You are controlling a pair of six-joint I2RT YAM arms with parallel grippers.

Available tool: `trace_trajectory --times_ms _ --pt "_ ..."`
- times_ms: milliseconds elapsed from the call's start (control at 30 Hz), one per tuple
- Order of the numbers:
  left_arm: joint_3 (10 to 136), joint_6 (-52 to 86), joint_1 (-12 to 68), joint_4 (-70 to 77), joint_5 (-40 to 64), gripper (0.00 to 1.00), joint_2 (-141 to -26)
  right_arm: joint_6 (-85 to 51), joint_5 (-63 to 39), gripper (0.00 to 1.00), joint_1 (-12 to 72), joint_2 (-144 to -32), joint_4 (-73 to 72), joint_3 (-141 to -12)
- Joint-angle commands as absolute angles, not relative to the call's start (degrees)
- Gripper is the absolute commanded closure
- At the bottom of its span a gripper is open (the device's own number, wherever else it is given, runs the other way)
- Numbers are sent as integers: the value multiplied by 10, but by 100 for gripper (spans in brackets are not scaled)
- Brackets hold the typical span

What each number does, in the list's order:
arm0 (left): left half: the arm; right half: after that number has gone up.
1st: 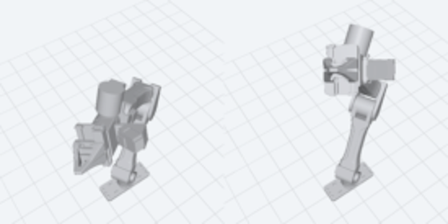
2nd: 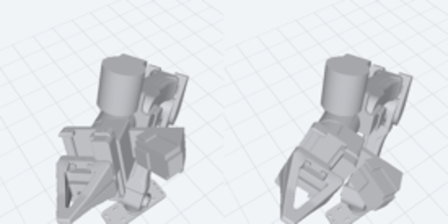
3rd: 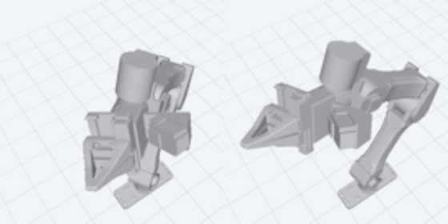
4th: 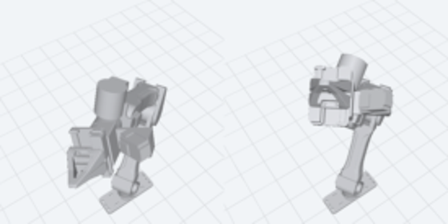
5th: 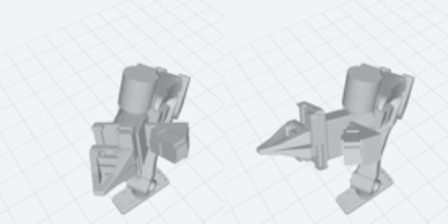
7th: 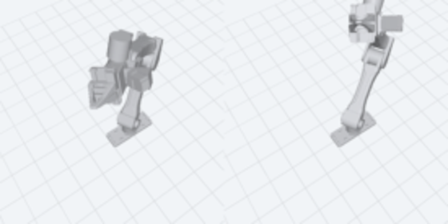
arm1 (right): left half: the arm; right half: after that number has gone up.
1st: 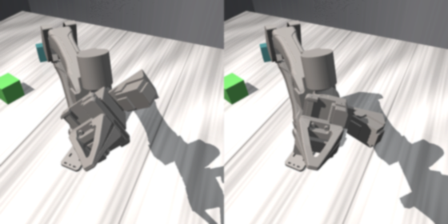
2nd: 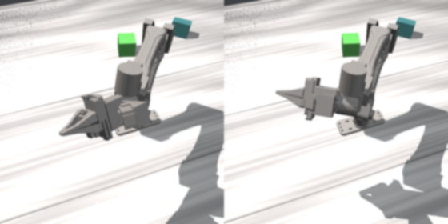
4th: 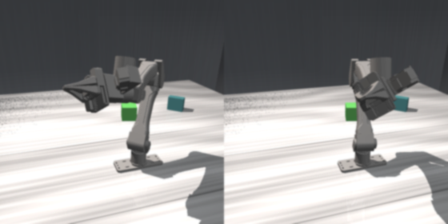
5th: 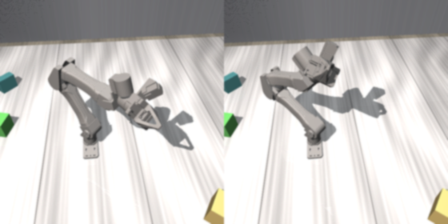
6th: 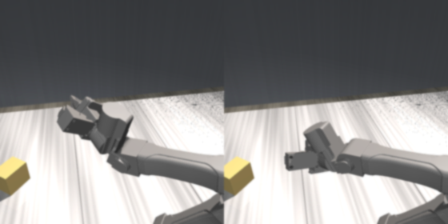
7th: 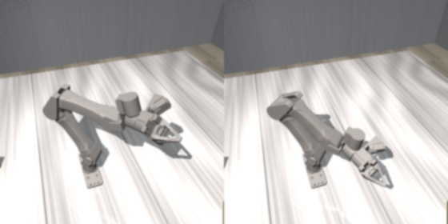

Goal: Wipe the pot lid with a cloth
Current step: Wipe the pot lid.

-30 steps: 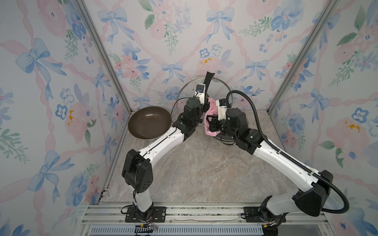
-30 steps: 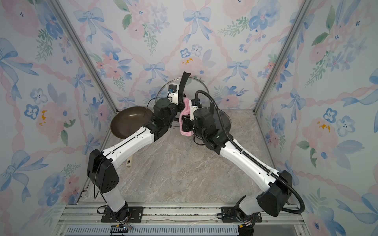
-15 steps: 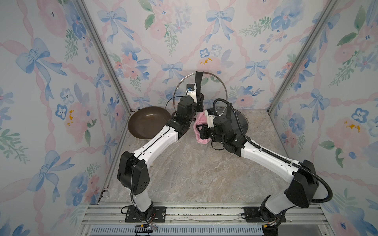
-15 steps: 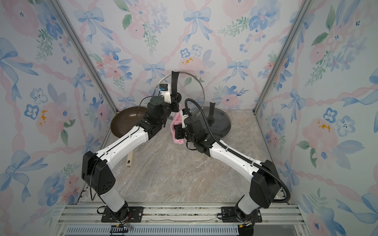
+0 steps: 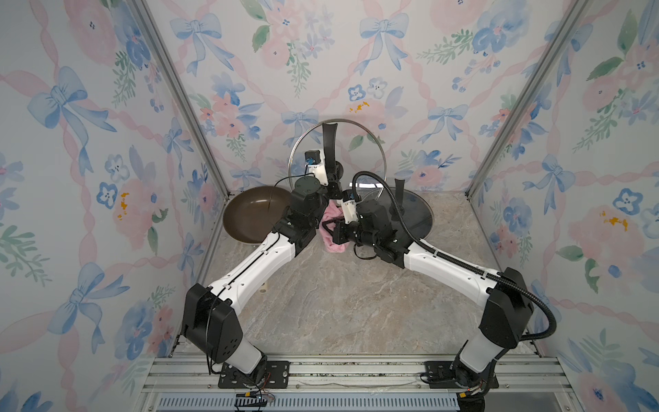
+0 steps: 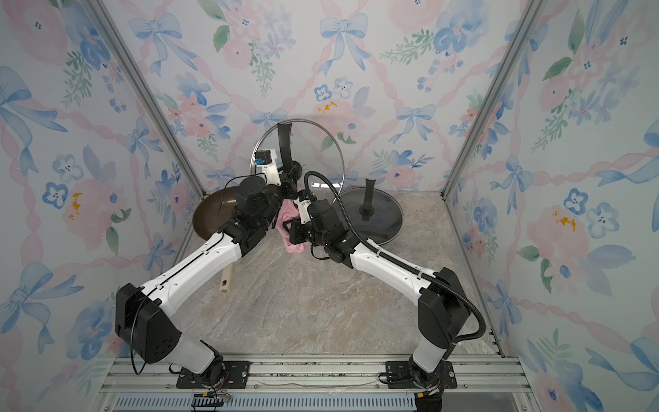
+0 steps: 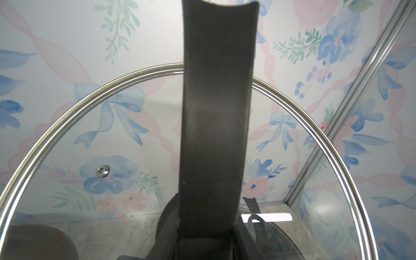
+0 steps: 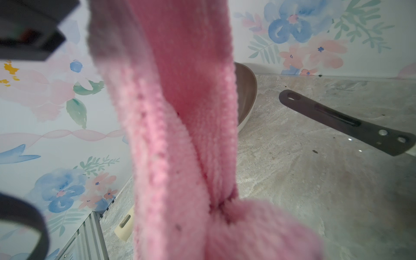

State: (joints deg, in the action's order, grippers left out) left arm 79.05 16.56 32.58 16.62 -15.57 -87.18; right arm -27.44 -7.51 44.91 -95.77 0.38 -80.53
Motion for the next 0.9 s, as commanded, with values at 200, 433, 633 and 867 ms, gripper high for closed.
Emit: trace_trajectory --times_ms 200,433,633,867 --pt "752 128 338 240 -148 100 -787 -330 -19 100 309 -850 86 -794" --pt "716 85 362 240 -105 100 -772 -278 -8 100 272 -822 146 -818" --pt "701 -6 417 240 -74 100 -771 -232 -28 100 300 -857 130 -853" --pt "702 -17 436 258 -55 100 -775 -219 -51 100 328 -915 107 -894"
